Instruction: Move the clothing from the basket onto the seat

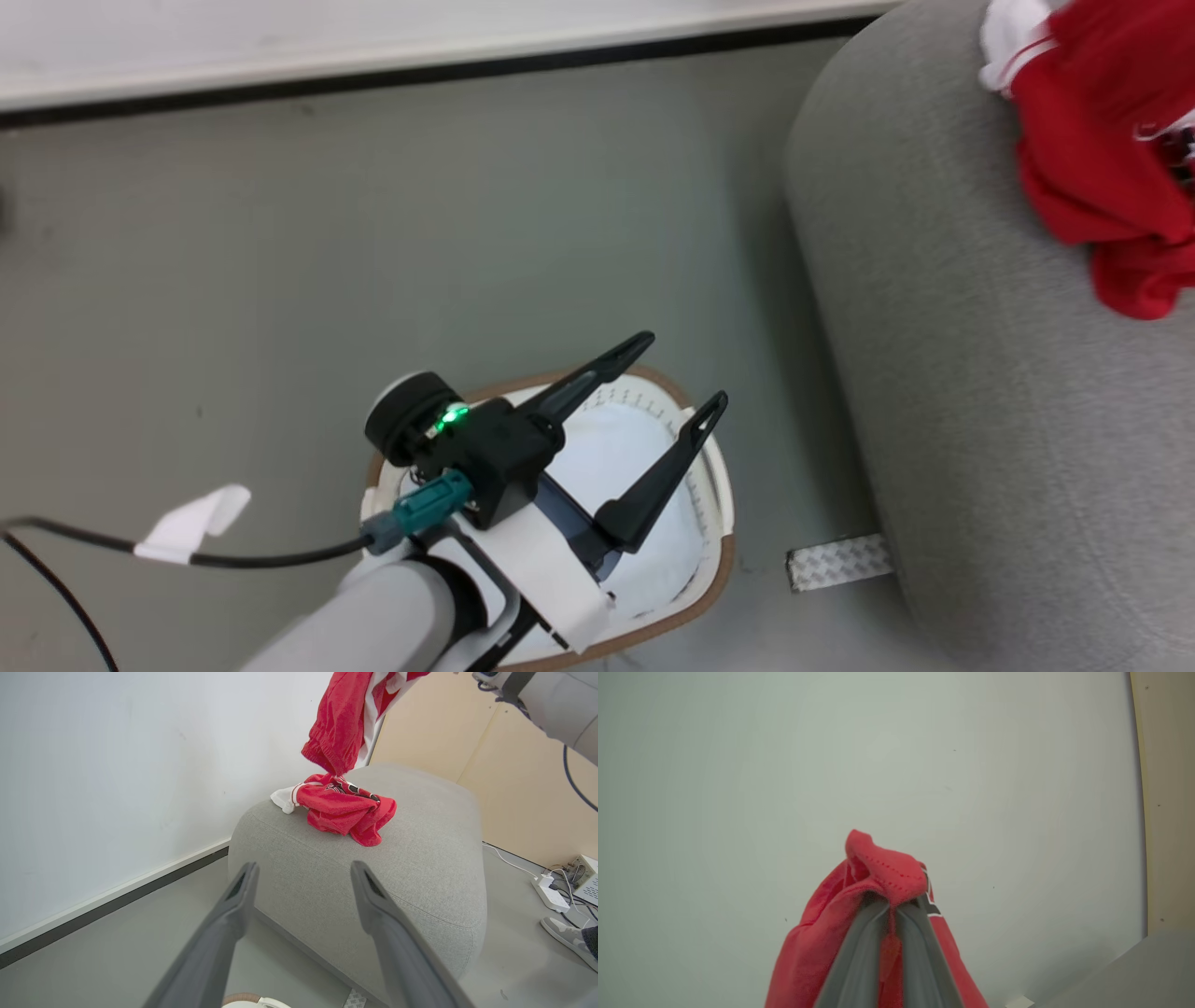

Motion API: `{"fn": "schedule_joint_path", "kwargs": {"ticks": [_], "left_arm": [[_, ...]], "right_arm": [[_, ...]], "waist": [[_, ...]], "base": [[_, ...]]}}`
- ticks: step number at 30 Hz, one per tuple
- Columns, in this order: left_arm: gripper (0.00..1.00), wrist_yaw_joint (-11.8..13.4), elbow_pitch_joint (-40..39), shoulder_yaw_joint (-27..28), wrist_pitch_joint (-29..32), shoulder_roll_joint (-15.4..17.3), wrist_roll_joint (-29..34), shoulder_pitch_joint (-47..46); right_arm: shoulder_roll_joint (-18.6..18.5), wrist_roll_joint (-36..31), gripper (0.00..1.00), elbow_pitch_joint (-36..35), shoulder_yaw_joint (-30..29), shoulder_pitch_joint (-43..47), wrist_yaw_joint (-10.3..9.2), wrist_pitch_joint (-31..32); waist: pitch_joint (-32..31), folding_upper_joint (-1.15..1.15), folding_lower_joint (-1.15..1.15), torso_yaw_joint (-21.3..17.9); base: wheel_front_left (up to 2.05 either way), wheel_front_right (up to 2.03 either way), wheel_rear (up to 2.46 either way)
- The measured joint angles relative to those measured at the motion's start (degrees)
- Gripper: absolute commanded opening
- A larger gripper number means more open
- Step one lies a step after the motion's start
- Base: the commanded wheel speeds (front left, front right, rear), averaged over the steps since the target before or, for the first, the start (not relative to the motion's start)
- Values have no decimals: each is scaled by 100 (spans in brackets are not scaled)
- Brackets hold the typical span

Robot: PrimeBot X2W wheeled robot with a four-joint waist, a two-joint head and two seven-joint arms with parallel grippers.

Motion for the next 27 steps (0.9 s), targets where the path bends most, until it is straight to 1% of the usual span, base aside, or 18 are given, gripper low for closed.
{"fn": "schedule_joint_path", "kwargs": {"ticks": [2, 4, 5, 7, 9, 11, 14, 16, 18, 20, 21, 23, 27], "left_arm": [[100, -63, -38, 14, -2, 34, 0, -96], [100, -103, -67, 42, -16, 59, 0, -165], [100, -119, -79, 63, -35, 63, -2, -194], [100, -142, -75, 107, -85, 73, -11, -228], [100, -145, -49, 143, -149, 84, -34, -250], [100, -154, -11, 149, -207, 88, -53, -250], [100, -154, 24, 149, -261, 76, -91, -232], [100, -151, 64, 144, -300, 62, -142, -186], [100, -138, 118, 143, -314, 69, -175, -129], [100, -102, 153, 147, -347, 75, -215, -68], [100, -91, 174, 149, -353, 84, -219, -28], [100, -44, 209, 164, -361, 107, -250, 51], [100, 89, 271, 266, -519, 98, -344, 224]], "right_arm": [[-67, -425, 0, 159, -847, -718, 0, 79], [-152, -1037, 0, 271, -1556, -1258, -1, 155], [-171, -1403, 0, 305, -1844, -1442, -2, 205], [-121, -2030, 0, 392, -2234, -1633, -1, 324], [36, -2547, 0, 466, -2636, -1639, -1, 330], [268, -2855, 0, 560, -3215, -1518, 0, 267], [609, -3433, 0, 773, -3966, -953, 0, 145], [831, -3695, 0, 932, -4413, -575, 0, 35], [966, -3901, 1, 1071, -4720, -335, 0, -122], [1027, -4011, 45, 1257, -4862, -168, 0, -250], [1049, -4094, 100, 1350, -4869, -72, 0, -328], [1110, -4121, 100, 1563, -4769, 101, -1, -469], [1193, -4034, 100, 1929, -4110, 471, 0, -699]], "waist": [[222, 0, 0, 137], [417, 0, 0, 296], [514, 0, 0, 382], [693, 0, 0, 550], [855, 0, 0, 705], [985, 0, 0, 852], [1112, 0, 0, 1024], [1142, 0, 0, 1093], [1109, 0, -1, 1100], [1045, 0, -1, 1069], [1007, 0, -1, 1047], [918, 0, -1, 1001], [684, 0, -1, 898]], "base": [[0, 0, 0], [0, 0, 0], [0, 0, 0], [0, 0, 0], [0, 0, 0], [0, 0, 0], [0, 0, 0], [0, 0, 0], [0, 0, 0], [0, 0, 0], [0, 0, 0], [0, 0, 0], [0, 0, 0]]}}
